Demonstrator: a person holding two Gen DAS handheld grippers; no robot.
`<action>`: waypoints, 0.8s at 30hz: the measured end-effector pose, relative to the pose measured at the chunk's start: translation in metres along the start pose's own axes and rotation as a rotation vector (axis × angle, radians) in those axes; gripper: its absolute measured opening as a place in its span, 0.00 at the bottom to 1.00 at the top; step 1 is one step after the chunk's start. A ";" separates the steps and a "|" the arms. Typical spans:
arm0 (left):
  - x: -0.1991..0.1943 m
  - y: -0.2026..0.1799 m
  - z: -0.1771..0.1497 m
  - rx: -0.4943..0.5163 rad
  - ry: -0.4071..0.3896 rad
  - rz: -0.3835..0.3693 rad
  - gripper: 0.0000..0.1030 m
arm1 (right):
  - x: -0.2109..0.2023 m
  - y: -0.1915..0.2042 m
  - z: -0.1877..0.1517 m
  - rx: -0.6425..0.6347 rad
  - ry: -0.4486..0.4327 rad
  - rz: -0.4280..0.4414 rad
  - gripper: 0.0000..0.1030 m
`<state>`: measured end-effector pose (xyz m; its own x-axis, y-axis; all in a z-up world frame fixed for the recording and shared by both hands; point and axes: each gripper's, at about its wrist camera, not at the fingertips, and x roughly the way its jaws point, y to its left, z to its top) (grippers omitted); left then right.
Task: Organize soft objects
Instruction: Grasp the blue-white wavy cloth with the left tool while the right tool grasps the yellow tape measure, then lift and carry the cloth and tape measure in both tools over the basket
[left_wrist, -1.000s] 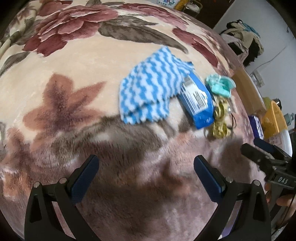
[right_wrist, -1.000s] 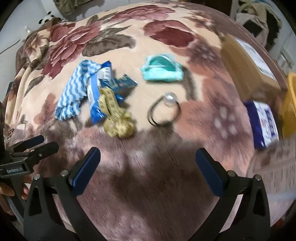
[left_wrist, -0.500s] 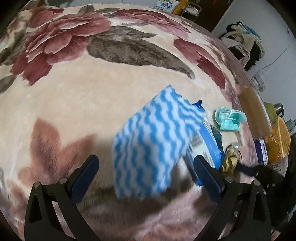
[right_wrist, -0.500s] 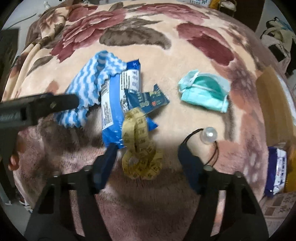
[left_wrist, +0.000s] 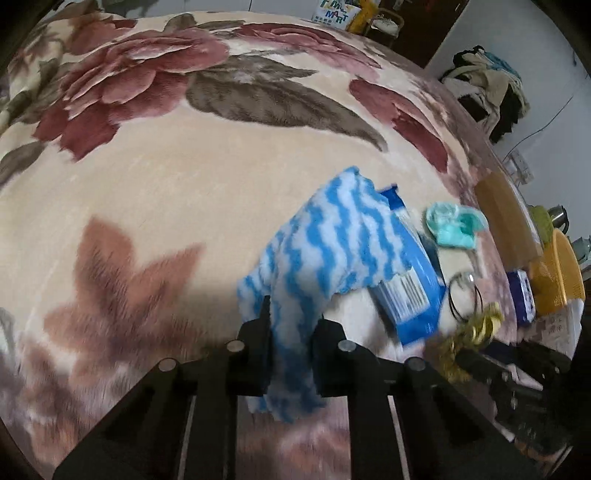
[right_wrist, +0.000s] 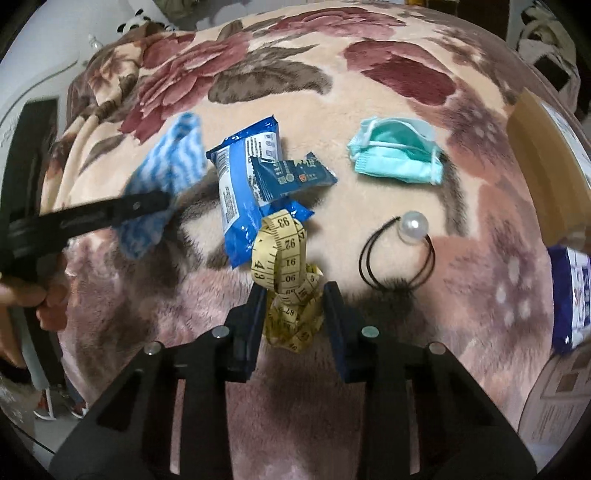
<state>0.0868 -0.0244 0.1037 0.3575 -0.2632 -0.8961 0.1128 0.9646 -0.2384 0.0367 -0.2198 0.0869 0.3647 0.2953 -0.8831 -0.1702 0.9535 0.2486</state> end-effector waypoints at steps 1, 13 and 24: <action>-0.004 -0.001 -0.006 0.003 0.005 0.003 0.15 | -0.003 0.000 -0.003 0.008 -0.005 0.004 0.31; -0.037 -0.027 -0.067 0.021 0.039 -0.005 0.15 | -0.040 0.006 -0.037 0.047 -0.037 0.017 0.31; -0.059 -0.056 -0.081 0.033 0.028 -0.040 0.15 | -0.084 -0.005 -0.051 0.074 -0.099 -0.008 0.31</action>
<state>-0.0159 -0.0622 0.1393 0.3262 -0.3006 -0.8962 0.1575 0.9521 -0.2620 -0.0397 -0.2526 0.1391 0.4550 0.2888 -0.8424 -0.1003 0.9566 0.2737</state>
